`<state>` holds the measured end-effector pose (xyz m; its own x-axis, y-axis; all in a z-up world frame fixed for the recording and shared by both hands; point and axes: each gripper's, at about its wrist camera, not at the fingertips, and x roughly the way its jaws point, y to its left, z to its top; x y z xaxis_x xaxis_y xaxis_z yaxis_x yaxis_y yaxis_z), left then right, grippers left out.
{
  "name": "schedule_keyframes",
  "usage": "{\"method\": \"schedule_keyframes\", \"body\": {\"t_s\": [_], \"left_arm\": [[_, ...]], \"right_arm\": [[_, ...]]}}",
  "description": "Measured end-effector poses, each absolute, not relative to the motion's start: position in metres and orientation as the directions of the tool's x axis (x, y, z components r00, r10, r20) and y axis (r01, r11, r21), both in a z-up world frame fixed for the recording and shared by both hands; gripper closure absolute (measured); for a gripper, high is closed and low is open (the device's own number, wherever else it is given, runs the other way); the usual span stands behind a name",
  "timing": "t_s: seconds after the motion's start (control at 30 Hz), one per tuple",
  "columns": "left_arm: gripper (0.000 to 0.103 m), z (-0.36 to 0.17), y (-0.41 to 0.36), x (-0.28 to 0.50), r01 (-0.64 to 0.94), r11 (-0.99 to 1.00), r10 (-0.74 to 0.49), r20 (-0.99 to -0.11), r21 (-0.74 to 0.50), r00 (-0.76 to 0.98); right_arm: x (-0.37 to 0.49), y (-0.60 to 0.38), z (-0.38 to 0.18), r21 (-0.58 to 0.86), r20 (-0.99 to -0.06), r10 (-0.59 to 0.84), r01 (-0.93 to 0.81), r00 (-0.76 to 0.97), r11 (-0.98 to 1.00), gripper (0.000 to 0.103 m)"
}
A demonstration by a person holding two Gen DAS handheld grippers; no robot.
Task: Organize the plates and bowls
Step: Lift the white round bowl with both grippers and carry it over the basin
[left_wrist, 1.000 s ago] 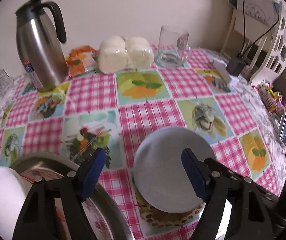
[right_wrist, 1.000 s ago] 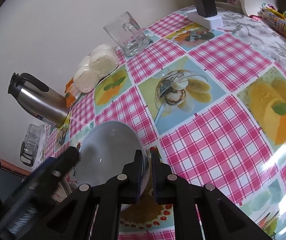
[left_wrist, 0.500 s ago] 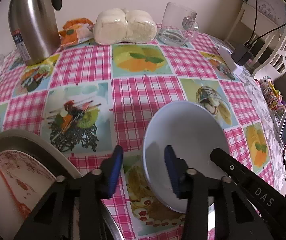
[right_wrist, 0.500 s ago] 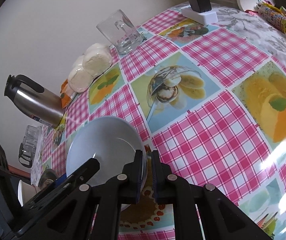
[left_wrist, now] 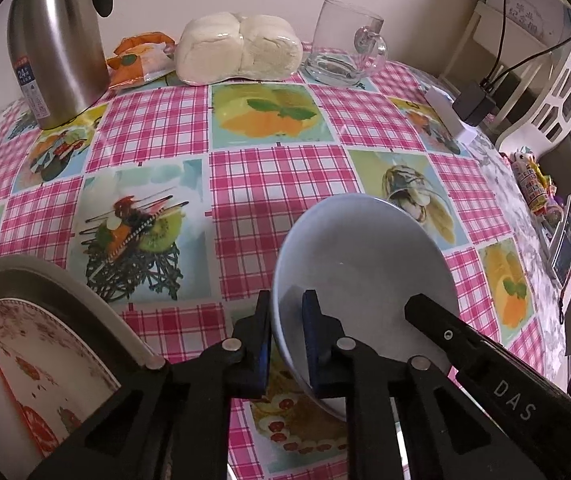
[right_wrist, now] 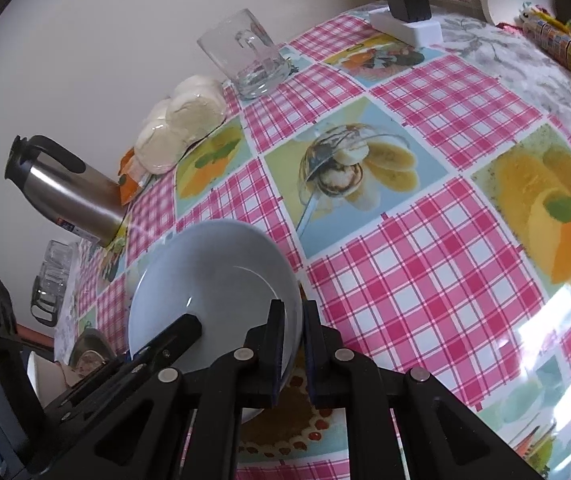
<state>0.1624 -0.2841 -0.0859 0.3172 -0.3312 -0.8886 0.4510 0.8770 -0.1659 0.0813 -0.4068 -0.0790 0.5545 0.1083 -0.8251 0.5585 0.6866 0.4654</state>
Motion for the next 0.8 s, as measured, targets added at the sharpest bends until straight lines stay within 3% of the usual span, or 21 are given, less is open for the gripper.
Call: {"method": "schedule_keyframes", "body": {"t_s": [0.33,0.8], "left_arm": [[0.088,-0.054,-0.277,0.157,0.461,0.871,-0.361,-0.859,-0.171,0.363],[0.088,0.027,-0.239,0.138,0.456,0.878,-0.388,-0.775,-0.146,0.499]], "right_arm": [[0.078,-0.403,-0.05,0.43,-0.818,0.052,0.549,0.573,0.717,0.092],[0.07,-0.37,0.033,0.448,-0.724,0.011,0.458,0.689,0.768,0.091]]}}
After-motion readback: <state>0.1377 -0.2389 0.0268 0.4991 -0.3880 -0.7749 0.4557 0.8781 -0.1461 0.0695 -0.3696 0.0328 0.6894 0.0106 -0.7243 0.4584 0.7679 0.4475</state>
